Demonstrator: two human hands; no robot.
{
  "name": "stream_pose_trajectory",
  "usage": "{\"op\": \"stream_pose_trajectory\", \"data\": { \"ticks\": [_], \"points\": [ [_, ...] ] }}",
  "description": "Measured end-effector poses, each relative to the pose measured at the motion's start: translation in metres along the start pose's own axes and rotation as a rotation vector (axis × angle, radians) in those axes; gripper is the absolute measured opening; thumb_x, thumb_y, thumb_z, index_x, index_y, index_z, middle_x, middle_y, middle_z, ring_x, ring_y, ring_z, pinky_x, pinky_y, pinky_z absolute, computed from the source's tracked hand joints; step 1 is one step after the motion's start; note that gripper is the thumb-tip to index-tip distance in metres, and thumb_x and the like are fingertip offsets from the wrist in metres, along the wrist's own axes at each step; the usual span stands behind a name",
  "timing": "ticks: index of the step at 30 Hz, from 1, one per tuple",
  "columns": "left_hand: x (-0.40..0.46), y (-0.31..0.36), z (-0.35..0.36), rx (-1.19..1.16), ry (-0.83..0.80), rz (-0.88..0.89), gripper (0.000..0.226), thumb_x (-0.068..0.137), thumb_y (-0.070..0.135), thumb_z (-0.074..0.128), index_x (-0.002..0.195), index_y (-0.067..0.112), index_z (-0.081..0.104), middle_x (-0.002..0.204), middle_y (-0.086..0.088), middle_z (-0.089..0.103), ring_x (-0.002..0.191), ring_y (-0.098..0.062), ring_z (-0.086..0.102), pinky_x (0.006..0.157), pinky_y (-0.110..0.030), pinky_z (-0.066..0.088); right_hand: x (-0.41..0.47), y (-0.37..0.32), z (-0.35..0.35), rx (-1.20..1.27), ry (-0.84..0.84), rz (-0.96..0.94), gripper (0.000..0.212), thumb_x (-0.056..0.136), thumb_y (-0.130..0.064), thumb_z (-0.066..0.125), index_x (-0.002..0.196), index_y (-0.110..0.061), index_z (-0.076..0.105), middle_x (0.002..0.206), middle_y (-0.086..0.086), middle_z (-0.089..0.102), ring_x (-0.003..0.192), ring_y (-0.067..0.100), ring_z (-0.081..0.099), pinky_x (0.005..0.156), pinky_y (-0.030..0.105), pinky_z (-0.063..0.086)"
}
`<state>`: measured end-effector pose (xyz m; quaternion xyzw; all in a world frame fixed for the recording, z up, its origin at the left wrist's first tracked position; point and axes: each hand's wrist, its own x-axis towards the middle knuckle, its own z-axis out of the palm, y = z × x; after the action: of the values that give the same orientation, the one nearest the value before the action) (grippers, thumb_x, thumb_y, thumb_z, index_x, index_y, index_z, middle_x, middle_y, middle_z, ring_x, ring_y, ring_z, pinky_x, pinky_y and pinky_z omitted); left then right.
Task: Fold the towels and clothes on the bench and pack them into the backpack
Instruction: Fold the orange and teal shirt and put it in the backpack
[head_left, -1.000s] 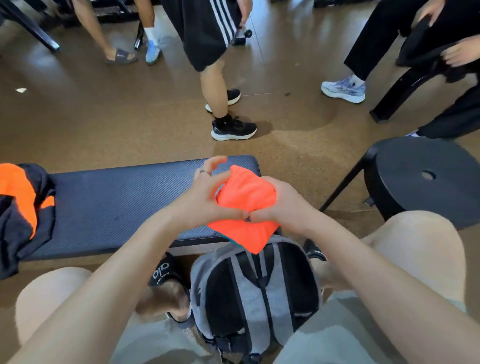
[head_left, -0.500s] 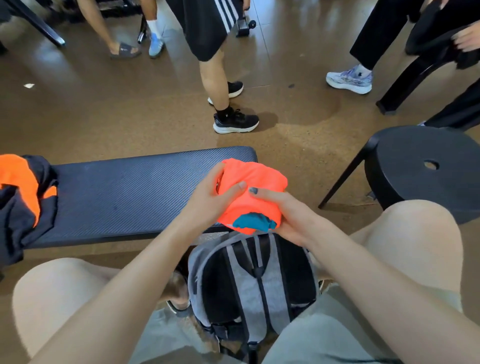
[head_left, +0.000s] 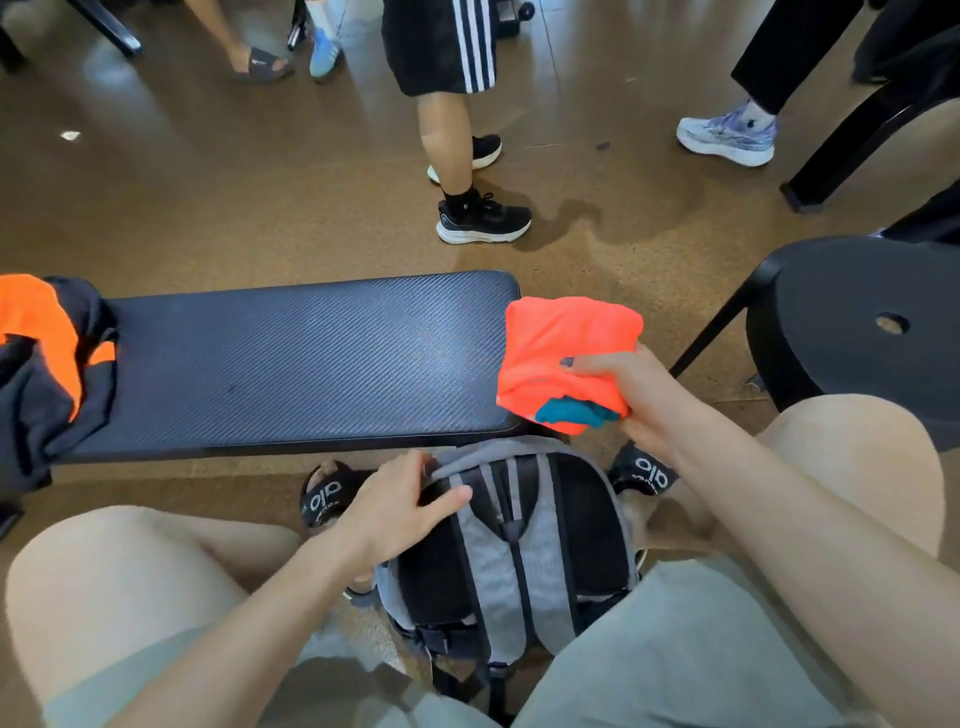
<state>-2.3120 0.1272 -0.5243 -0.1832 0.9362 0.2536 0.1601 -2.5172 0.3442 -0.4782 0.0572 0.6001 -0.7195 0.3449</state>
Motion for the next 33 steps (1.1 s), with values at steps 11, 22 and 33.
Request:
{"op": "stream_pose_trajectory", "data": {
  "ticks": [11, 22, 33],
  "points": [
    [-0.031, 0.016, 0.012, -0.294, -0.542, 0.087, 0.034, 0.1, 0.045, 0.045, 0.085, 0.018, 0.059, 0.072, 0.007, 0.053, 0.065, -0.011, 0.047, 0.064, -0.031, 0.04, -0.023, 0.018, 0.012, -0.176, -0.03, -0.059, 0.081, 0.051, -0.008, 0.085, 0.127, -0.017, 0.058, 0.115, 0.008, 0.073, 0.102, 0.024, 0.073, 0.082, 0.04, 0.06],
    [-0.056, -0.012, 0.007, 0.108, -0.391, 0.087, 0.027, 0.099, 0.039, 0.051, 0.079, 0.022, 0.057, 0.078, 0.003, 0.062, 0.076, -0.015, 0.058, 0.07, -0.032, 0.046, -0.057, 0.083, 0.045, -1.43, -0.608, -0.264, 0.056, 0.058, -0.029, 0.073, 0.105, -0.032, 0.043, 0.091, -0.006, 0.065, 0.083, 0.022, 0.062, 0.072, 0.046, 0.053],
    [-0.004, -0.022, 0.045, 0.24, -0.249, 0.215, 0.018, 0.093, 0.03, 0.055, 0.11, 0.025, 0.053, 0.104, -0.002, 0.069, 0.098, -0.027, 0.065, 0.068, -0.037, 0.049, -0.093, 0.092, 0.049, -1.583, -0.636, -0.458, 0.046, 0.071, -0.027, 0.067, 0.107, -0.034, 0.041, 0.097, -0.009, 0.055, 0.088, 0.017, 0.057, 0.07, 0.039, 0.048]
  ]
}}
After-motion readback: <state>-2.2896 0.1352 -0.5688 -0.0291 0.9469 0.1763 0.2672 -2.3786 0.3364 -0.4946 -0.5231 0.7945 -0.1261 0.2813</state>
